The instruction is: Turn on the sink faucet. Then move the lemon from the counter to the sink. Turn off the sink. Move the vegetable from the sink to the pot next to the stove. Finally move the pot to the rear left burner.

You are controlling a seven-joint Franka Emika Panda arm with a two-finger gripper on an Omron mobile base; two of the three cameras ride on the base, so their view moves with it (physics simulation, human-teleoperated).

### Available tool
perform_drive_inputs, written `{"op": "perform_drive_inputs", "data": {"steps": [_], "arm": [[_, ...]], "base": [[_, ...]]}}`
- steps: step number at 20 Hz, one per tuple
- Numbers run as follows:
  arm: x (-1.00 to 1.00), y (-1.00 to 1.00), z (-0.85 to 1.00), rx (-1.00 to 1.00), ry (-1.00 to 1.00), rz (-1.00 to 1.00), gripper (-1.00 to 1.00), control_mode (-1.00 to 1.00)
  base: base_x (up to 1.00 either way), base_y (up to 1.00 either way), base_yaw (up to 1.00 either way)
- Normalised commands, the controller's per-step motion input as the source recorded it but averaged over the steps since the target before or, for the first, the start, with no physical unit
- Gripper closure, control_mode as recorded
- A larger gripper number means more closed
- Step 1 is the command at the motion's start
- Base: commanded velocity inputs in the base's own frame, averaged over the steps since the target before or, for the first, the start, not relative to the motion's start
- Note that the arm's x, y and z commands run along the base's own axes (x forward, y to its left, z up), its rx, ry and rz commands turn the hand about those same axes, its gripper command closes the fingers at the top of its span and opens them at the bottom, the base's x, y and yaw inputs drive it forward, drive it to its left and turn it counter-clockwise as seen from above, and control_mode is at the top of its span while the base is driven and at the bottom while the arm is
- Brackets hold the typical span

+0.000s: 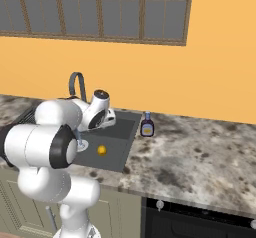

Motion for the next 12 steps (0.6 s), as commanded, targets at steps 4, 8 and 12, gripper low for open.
{"op": "perform_drive_inputs", "data": {"steps": [4,8,12], "arm": [[0.0,-0.25,0.0,0.12,-0.18,0.23,-1.0,-1.0],[0.0,-0.09,0.06,0.13,-0.18,0.16,-1.0,-1.0],[0.0,0.0,0.01,0.06,-0.09,0.05,-1.0,-1.0]], "base": [[0.0,0.0,0.0],[0.0,0.0,0.0],[0.0,0.0,0.0]]}}
